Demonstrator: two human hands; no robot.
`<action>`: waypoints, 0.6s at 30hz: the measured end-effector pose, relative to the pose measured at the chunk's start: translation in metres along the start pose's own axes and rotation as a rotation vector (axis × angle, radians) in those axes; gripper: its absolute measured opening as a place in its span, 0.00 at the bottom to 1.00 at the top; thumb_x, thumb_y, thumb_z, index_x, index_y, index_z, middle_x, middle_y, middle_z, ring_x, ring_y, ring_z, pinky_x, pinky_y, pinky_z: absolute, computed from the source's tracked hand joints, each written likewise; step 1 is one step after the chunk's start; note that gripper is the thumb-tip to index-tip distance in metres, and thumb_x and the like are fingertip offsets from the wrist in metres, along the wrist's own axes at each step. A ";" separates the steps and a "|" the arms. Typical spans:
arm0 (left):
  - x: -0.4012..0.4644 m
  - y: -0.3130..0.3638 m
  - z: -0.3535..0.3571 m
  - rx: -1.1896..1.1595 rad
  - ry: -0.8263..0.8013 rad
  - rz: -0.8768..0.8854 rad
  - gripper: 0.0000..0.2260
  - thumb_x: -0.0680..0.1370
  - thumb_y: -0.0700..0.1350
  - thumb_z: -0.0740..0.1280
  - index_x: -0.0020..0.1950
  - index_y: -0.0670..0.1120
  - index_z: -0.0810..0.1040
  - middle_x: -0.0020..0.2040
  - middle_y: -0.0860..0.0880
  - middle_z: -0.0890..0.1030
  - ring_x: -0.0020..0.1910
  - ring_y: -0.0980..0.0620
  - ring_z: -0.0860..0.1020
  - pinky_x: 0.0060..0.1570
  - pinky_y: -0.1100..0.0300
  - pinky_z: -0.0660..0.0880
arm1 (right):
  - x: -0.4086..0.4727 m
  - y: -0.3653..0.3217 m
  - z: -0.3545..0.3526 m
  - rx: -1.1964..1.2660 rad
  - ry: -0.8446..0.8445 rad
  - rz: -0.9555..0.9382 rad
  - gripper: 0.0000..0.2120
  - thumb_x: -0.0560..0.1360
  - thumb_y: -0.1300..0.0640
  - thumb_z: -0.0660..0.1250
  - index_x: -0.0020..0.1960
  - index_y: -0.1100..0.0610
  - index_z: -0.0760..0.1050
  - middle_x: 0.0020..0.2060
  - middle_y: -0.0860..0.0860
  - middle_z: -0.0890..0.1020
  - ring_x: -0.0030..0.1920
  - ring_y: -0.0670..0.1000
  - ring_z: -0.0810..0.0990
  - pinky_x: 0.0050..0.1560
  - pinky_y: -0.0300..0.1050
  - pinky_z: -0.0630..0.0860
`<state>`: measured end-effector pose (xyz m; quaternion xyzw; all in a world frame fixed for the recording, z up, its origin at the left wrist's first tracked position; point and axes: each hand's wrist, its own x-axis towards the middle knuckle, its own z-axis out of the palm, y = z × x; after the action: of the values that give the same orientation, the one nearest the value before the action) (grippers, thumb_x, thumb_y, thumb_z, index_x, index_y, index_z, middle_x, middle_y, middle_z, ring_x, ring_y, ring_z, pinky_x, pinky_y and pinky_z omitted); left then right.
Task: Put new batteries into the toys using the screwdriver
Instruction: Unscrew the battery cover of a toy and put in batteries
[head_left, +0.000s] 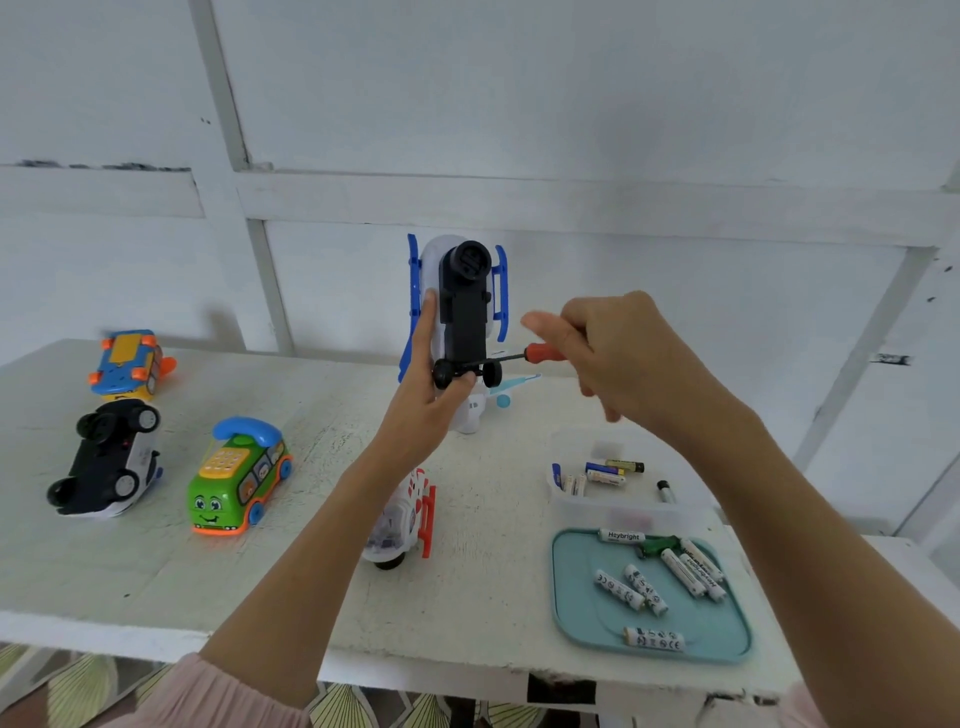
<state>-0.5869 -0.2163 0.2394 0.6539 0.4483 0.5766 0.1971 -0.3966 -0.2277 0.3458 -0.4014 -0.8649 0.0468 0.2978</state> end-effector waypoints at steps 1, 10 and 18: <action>0.000 0.001 0.001 0.003 0.003 0.006 0.33 0.77 0.44 0.60 0.71 0.68 0.44 0.66 0.80 0.57 0.60 0.56 0.72 0.64 0.58 0.67 | 0.000 0.002 0.001 0.010 0.022 -0.014 0.21 0.78 0.48 0.59 0.41 0.66 0.76 0.29 0.55 0.78 0.22 0.46 0.70 0.28 0.35 0.68; -0.001 0.001 0.000 0.000 0.020 -0.001 0.34 0.78 0.43 0.60 0.74 0.62 0.42 0.66 0.81 0.51 0.64 0.72 0.65 0.61 0.72 0.64 | -0.005 0.007 0.004 0.287 0.032 -0.127 0.08 0.70 0.54 0.71 0.43 0.59 0.77 0.37 0.46 0.76 0.33 0.37 0.75 0.36 0.28 0.71; -0.001 0.006 -0.002 0.046 0.038 0.018 0.34 0.78 0.43 0.59 0.77 0.57 0.42 0.70 0.75 0.50 0.62 0.73 0.66 0.63 0.68 0.63 | -0.009 0.012 0.010 0.192 0.131 -0.108 0.10 0.73 0.57 0.69 0.38 0.63 0.78 0.28 0.53 0.78 0.26 0.46 0.73 0.32 0.33 0.71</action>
<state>-0.5864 -0.2210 0.2435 0.6512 0.4595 0.5801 0.1684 -0.3894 -0.2241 0.3294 -0.3258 -0.8555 0.0870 0.3930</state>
